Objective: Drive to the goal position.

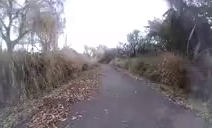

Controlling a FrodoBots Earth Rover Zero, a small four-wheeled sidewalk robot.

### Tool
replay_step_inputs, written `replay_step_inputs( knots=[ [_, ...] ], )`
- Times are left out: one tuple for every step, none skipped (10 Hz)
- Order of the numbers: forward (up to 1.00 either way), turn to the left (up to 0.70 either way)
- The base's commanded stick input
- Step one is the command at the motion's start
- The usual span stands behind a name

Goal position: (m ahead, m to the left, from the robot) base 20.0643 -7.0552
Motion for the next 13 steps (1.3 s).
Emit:
replay_step_inputs(
  knots=[
    [0.7,0.0],
    [0.7,0.0],
    [0.7,0.0],
    [0.7,0.0],
    [0.7,-0.02],
    [0.7,-0.1],
    [0.7,-0.17],
    [0.7,-0.35],
    [0.7,-0.35],
    [0.7,-0.35],
    [0.7,-0.35],
    [0.7,-0.35],
    [0.7,-0.35]
  ],
)
